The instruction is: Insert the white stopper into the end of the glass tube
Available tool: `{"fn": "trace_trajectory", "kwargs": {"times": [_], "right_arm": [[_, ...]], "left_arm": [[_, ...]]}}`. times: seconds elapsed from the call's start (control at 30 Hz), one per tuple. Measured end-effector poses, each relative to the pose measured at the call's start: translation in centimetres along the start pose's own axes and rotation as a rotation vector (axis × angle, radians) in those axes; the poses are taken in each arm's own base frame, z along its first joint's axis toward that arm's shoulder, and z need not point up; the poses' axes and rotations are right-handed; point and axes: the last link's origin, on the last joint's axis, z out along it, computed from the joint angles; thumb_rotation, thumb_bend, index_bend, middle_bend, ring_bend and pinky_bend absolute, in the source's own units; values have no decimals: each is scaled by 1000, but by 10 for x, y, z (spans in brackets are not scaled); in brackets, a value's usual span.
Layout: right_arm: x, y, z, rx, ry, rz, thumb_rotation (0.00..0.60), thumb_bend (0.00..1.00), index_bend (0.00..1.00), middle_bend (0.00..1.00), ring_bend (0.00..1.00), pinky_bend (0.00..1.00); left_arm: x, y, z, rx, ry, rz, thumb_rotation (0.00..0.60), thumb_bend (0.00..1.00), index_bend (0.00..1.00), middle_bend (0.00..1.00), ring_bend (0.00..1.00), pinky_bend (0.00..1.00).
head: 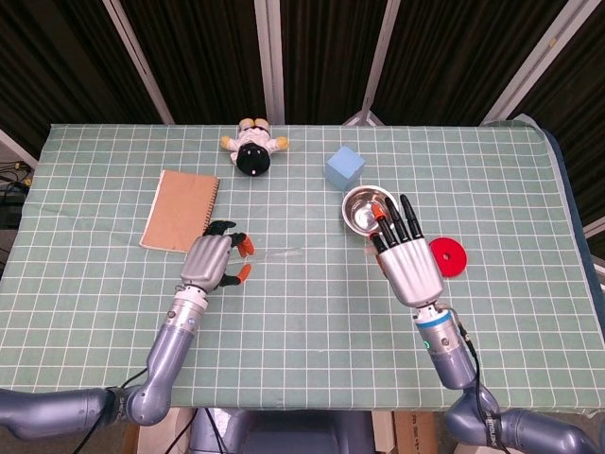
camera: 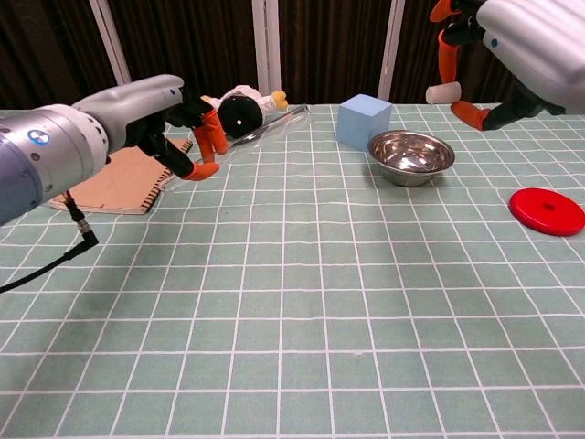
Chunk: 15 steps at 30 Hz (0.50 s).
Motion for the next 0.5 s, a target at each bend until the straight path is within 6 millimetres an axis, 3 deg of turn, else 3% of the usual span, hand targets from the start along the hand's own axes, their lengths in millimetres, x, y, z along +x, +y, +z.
{"fn": "trace_trajectory", "kwargs": {"times": [0.2, 0.5], "right_arm": [[-3, -5, 7, 9, 20, -40, 600, 405, 605, 203, 86, 41], [-8, -7, 16, 34, 79, -108, 600, 404, 605, 203, 87, 41]], "left_arm": [[-7, 21, 4, 21, -4, -63, 600, 678, 549, 533, 163, 121], [-13, 35, 6, 98, -40, -126, 600, 678, 549, 534, 163, 121]]}}
